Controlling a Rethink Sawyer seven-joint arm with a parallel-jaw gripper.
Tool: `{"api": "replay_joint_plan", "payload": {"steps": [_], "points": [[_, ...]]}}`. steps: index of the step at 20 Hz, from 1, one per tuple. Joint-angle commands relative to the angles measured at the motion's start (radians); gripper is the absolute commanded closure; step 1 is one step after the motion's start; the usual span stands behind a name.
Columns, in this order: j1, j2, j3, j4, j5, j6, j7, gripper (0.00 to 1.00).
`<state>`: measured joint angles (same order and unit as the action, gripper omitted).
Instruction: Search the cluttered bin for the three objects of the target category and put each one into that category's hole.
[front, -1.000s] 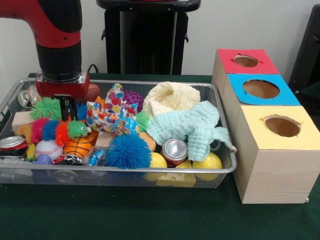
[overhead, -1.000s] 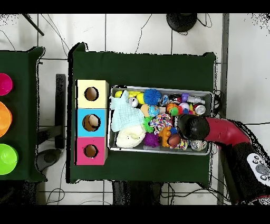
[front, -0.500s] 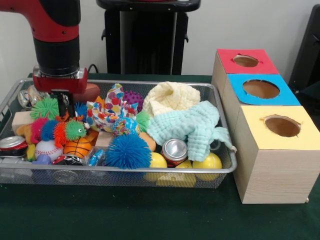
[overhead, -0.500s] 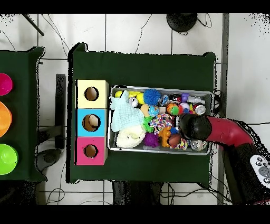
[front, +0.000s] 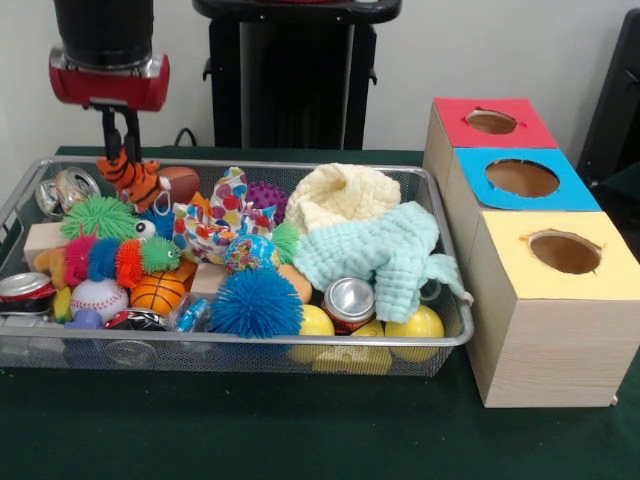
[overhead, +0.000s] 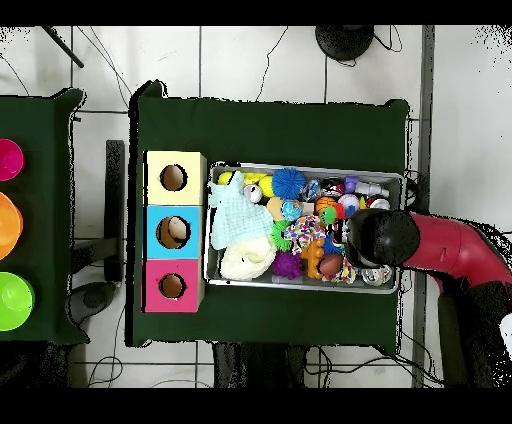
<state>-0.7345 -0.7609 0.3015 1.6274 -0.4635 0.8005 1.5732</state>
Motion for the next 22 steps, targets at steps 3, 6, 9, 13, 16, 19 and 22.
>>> {"api": "replay_joint_plan", "payload": {"steps": [3,6,9,13,16,19,22], "points": [[0.041,-0.127,0.079,0.097,0.055,0.117,-0.1,1.0],[0.057,-0.155,0.069,0.123,0.066,0.114,-0.085,1.0],[0.074,-0.181,0.058,0.146,0.075,0.115,-0.068,1.0],[0.096,-0.212,0.045,0.175,0.084,0.109,-0.047,1.0],[0.113,-0.231,0.031,0.209,0.092,0.093,-0.022,1.0],[0.128,-0.249,0.018,0.248,0.101,0.07,0.004,1.0],[0.146,-0.266,0.008,0.288,0.11,0.051,0.028,1.0]]}}
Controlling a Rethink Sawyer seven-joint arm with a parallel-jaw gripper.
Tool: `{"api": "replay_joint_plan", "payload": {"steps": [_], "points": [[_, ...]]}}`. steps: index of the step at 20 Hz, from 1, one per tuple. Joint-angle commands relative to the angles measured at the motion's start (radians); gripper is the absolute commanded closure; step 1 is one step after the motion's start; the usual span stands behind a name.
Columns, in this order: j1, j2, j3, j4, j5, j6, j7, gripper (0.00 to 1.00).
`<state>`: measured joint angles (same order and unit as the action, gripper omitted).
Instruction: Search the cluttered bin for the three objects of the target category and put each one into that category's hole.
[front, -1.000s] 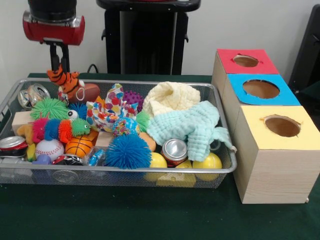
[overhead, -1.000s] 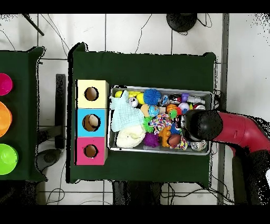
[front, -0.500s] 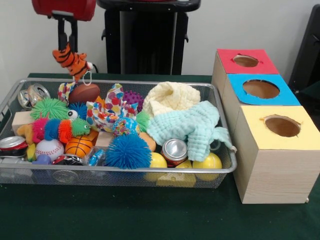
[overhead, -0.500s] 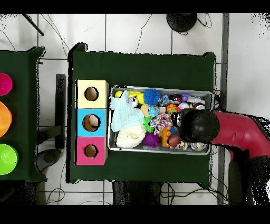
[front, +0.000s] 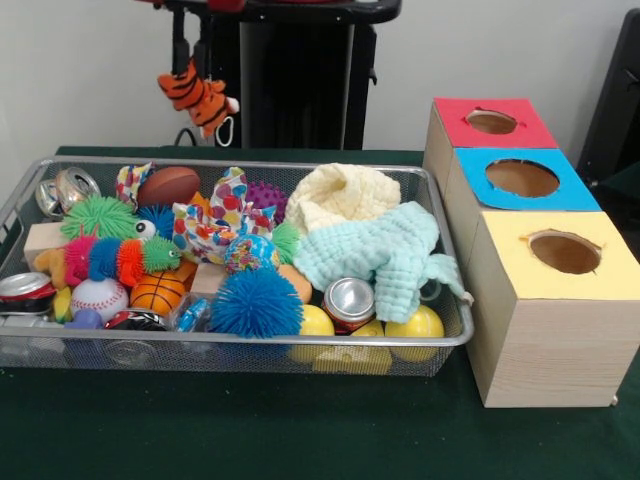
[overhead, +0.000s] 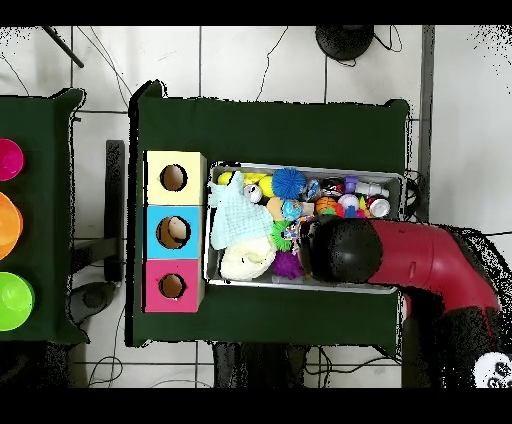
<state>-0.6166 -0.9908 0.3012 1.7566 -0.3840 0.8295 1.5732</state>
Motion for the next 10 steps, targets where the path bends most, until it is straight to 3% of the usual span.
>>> {"api": "replay_joint_plan", "payload": {"steps": [1,10], "points": [[0.035,-0.046,0.004,0.171,0.034,0.019,0.035,1.0],[0.101,-0.109,-0.039,0.278,0.059,-0.039,0.114,1.0]]}}
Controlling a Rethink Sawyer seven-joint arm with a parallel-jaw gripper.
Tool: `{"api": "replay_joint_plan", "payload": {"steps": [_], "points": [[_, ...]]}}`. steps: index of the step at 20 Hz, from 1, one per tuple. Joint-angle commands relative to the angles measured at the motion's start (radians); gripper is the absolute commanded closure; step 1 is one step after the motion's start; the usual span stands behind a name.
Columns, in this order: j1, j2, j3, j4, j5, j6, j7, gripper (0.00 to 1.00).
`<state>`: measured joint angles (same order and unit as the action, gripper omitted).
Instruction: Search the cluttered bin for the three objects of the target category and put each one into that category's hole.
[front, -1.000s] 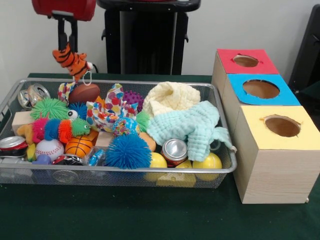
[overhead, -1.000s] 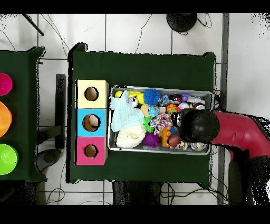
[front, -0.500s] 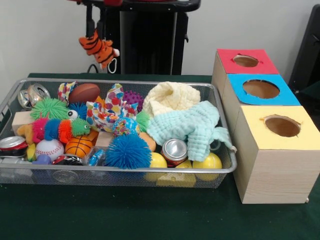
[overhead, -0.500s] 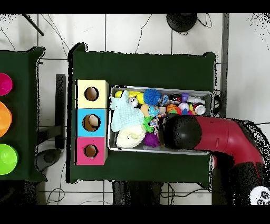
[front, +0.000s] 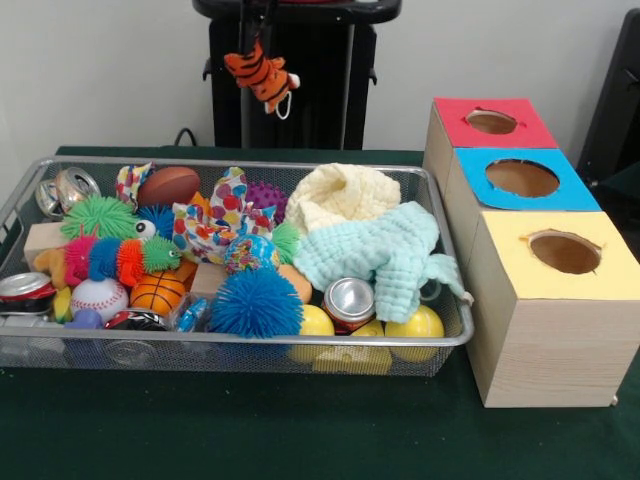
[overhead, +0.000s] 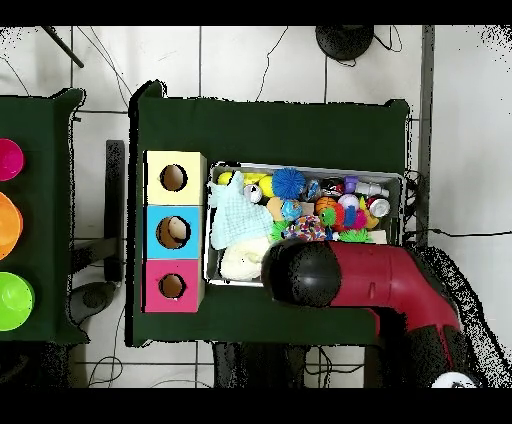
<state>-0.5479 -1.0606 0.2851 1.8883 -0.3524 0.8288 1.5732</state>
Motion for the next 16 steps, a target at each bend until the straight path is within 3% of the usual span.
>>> {"api": "replay_joint_plan", "payload": {"steps": [1,8,16], "points": [[0.04,-0.043,-0.028,0.154,0.03,-0.044,0.122,1.0],[0.096,-0.056,-0.052,0.2,0.043,-0.082,0.18,1.0],[0.178,0.036,-0.093,0.199,0.033,-0.186,0.269,1.0]]}}
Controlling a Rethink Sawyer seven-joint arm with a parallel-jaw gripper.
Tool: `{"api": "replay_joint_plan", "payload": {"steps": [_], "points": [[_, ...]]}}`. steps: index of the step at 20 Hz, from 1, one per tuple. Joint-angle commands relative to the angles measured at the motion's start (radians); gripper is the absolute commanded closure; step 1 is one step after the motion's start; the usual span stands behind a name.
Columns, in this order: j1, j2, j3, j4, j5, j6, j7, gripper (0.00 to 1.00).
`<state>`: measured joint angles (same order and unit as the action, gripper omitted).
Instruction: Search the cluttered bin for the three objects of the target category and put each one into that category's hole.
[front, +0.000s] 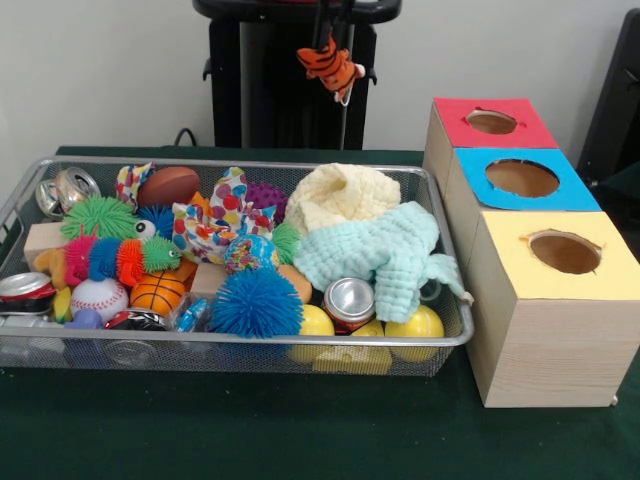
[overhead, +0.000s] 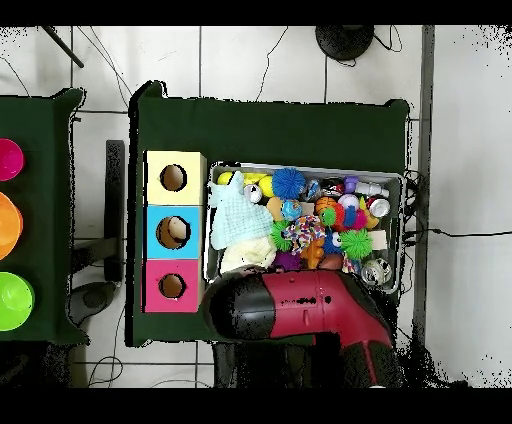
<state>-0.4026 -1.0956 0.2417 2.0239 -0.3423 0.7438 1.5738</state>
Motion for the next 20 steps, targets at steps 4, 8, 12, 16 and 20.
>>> {"api": "replay_joint_plan", "payload": {"steps": [4,8,12,16,20], "points": [[0.073,0.108,-0.08,0.059,0.034,-0.14,0.288,1.0],[0.111,0.141,-0.106,0.048,0.051,-0.162,0.294,1.0],[0.138,0.143,-0.128,0.063,0.073,-0.179,0.293,1.0],[0.182,0.115,-0.154,0.096,0.108,-0.18,0.303,1.0],[0.238,0.09,-0.179,0.116,0.147,-0.169,0.32,1.0]]}}
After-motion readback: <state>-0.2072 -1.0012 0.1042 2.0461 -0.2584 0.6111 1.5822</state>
